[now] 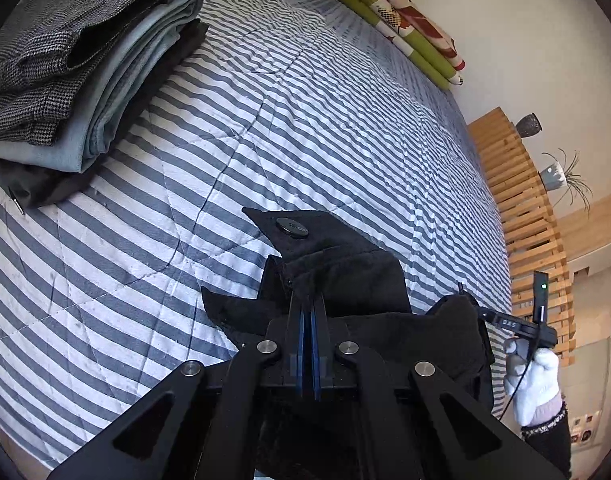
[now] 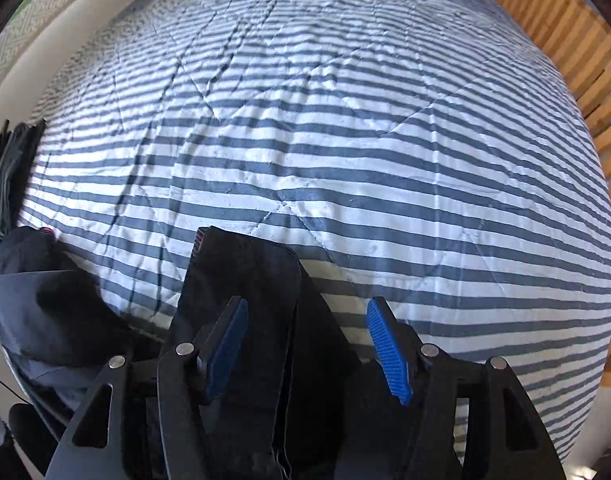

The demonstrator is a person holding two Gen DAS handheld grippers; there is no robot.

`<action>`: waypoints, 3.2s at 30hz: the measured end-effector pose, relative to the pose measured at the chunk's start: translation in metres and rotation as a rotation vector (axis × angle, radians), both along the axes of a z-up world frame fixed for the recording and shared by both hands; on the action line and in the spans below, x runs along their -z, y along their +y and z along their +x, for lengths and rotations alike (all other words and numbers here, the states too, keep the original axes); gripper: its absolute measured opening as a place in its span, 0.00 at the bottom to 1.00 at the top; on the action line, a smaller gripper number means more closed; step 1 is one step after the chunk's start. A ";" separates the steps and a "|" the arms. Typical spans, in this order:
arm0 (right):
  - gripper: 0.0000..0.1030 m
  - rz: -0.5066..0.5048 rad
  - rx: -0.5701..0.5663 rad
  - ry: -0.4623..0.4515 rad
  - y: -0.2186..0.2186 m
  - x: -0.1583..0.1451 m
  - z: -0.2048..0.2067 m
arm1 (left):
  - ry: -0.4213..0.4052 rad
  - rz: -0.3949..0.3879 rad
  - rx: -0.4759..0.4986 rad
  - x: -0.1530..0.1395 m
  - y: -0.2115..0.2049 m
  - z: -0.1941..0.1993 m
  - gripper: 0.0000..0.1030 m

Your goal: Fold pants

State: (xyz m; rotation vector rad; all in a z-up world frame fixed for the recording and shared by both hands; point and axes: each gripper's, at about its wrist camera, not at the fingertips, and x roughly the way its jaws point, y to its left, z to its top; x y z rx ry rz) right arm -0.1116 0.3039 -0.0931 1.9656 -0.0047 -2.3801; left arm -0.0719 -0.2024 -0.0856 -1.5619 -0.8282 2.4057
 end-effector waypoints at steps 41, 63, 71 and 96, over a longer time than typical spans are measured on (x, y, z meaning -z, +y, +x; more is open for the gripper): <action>0.40 0.095 0.358 0.084 0.285 -0.034 0.099 | -0.124 -0.077 0.021 0.037 0.011 0.010 0.02; 0.03 -0.357 0.126 0.493 0.147 -0.130 0.061 | -0.077 -0.070 0.046 0.015 0.018 0.021 0.02; 0.40 -0.126 0.357 -0.004 0.235 -0.015 0.131 | -0.097 -0.037 0.121 0.019 0.025 0.025 0.03; 0.10 -0.112 0.285 -0.037 0.192 0.029 0.055 | -0.186 0.137 0.181 0.043 0.037 -0.103 0.29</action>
